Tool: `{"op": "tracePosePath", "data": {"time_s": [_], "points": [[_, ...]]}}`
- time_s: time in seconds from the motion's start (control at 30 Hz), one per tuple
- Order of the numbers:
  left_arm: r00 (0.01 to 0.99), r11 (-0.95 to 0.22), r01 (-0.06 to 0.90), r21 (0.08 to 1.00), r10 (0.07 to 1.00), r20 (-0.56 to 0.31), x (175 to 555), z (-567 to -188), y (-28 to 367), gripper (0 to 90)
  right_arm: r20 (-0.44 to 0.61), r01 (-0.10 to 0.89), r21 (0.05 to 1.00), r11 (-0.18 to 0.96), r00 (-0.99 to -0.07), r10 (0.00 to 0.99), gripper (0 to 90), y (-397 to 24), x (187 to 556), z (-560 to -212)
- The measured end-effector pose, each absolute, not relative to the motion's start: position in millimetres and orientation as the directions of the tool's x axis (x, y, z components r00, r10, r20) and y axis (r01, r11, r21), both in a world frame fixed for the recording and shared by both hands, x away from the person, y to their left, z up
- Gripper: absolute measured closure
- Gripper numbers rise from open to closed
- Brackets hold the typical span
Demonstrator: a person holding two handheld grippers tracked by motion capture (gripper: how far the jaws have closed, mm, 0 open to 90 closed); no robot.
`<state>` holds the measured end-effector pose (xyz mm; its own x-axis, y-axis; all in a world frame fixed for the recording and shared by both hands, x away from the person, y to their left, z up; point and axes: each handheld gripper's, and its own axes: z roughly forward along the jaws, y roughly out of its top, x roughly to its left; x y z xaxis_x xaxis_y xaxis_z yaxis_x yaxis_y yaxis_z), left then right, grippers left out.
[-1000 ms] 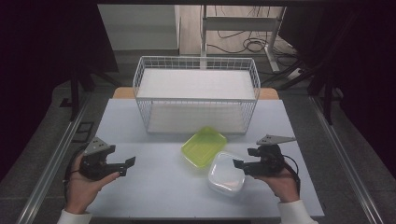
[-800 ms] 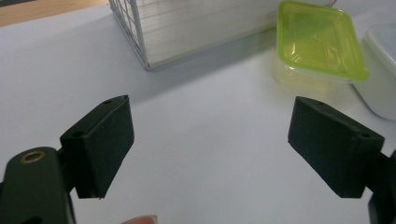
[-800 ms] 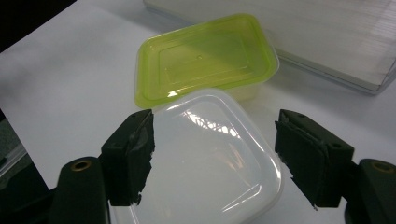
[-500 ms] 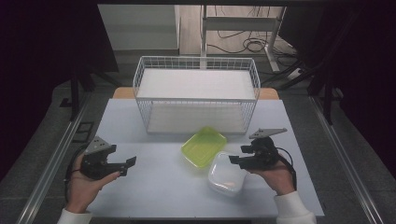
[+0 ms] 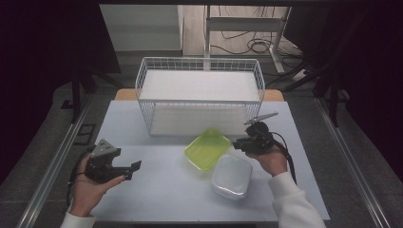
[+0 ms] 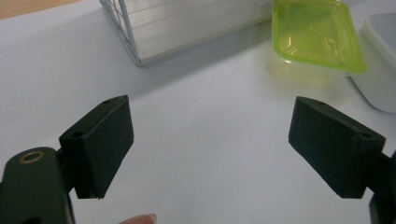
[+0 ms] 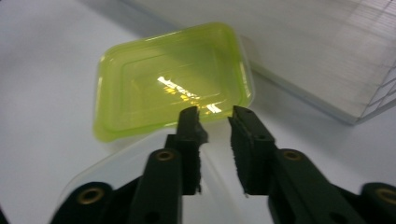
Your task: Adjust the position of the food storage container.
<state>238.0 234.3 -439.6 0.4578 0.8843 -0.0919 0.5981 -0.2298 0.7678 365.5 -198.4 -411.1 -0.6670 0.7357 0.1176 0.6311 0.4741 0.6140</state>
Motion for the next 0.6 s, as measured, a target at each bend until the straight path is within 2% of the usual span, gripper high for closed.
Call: {"op": "tracePosePath", "data": {"time_s": [0.03,0.07,0.33,0.6], "points": [[0.458,-0.23,0.598,0.768,0.884,-0.092,238.0,-439.6,234.3,13.8,0.118,0.631,0.614,0.474,-0.667,0.736,76.4,-198.4,365.5,-411.1],[0.461,-0.235,0.599,0.765,0.883,-0.089,238.4,-440.2,233.6,13.8,0.115,0.642,0.601,0.476,-0.659,0.743,81.5,-196.0,375.2,-411.7],[0.471,-0.25,0.602,0.758,0.878,-0.085,239.3,-442.1,230.5,13.8,0.109,0.669,0.559,0.489,-0.645,0.757,88.9,-187.3,404.3,-416.3],[0.464,-0.249,0.604,0.758,0.882,-0.08,239.6,-441.7,231.5,13.9,0.081,0.665,0.506,0.548,-0.67,0.738,89.3,-180.2,423.5,-429.1]]}}
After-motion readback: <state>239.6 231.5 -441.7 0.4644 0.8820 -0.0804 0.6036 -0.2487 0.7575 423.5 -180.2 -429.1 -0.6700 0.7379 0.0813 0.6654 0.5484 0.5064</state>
